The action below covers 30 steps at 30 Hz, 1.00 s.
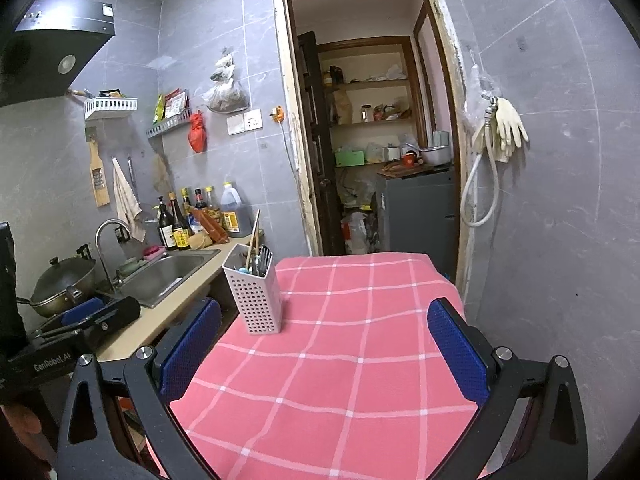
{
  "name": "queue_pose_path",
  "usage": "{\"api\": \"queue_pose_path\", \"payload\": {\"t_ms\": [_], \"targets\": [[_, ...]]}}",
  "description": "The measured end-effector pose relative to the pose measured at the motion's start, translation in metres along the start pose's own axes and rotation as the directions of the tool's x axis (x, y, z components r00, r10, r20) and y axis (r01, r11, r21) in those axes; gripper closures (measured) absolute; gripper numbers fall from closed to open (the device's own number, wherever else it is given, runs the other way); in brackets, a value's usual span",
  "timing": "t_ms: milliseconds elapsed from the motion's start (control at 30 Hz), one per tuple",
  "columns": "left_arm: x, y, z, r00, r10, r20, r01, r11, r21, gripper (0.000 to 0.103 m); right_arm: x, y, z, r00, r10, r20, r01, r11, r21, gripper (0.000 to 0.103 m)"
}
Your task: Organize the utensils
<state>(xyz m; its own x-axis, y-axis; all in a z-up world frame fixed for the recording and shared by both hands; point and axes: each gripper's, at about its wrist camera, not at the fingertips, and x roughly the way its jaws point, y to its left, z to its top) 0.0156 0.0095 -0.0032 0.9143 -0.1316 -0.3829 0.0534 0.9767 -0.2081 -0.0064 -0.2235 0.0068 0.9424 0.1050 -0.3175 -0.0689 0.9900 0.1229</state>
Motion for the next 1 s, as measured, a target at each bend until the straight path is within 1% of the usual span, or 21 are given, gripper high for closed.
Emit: {"api": "queue_pose_path", "payload": {"t_ms": [300, 1000], "targets": [[-0.0082, -0.0031, -0.0079, 1.0, 0.021, 0.003, -0.021, 1.0, 0.023, 0.0, -0.0023, -0.0037, -0.0053, 1.0, -0.004, -0.014, 0.004, 1.0, -0.003, 0.001], [-0.0088, -0.0043, -0.0103, 1.0, 0.022, 0.004, -0.022, 0.999, 0.024, 0.0, 0.0031, -0.0078, -0.0081, 1.0, 0.002, -0.026, -0.002, 1.0, 0.002, 0.001]]}}
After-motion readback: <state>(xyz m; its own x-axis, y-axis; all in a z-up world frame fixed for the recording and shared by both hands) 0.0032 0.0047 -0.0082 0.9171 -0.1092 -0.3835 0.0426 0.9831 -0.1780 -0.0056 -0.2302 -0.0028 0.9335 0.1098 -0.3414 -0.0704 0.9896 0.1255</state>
